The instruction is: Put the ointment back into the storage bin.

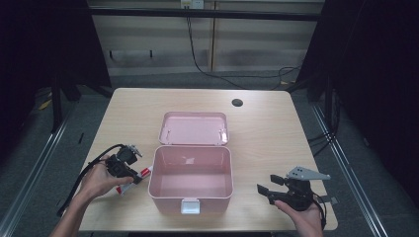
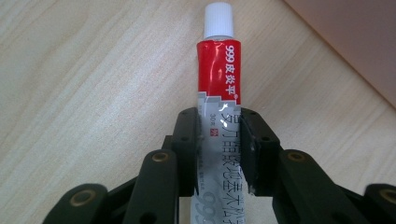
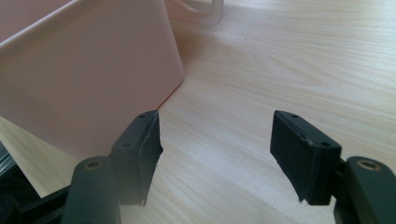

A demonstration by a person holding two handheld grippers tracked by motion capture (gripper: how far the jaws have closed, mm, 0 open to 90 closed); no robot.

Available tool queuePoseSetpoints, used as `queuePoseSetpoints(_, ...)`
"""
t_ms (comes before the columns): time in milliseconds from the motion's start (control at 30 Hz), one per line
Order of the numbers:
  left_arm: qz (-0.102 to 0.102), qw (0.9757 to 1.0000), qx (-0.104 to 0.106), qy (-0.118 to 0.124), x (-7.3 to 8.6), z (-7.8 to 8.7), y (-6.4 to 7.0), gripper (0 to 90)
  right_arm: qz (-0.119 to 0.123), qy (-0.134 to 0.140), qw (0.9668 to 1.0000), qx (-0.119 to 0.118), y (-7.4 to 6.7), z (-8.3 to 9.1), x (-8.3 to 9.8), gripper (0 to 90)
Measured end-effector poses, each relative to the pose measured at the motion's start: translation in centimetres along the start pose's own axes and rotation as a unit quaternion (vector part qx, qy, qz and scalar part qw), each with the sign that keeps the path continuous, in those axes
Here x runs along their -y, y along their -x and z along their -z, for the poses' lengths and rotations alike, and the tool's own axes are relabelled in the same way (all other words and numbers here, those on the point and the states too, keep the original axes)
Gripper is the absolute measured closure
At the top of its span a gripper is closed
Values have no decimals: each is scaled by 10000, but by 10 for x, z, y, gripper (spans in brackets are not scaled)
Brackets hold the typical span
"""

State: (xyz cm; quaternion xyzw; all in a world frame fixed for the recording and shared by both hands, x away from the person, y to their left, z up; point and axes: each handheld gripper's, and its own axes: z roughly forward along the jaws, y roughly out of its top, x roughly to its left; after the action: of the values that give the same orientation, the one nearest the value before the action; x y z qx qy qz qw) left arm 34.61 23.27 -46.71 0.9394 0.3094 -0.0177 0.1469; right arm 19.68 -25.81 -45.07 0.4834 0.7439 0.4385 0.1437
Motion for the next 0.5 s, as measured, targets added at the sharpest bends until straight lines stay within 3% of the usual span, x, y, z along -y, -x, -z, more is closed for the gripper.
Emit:
queuePoseSetpoints(133, -84, 9997, -183, -141, -4, -1, 5, 707, 7, -13, 10000, 7, 0, 0, 0, 330)
queuePoseSetpoints(500, -52, 9996, -248, -103, -3, -1, 7, 712, 8, 7, 10000, -4, 0, 0, 0, 328)
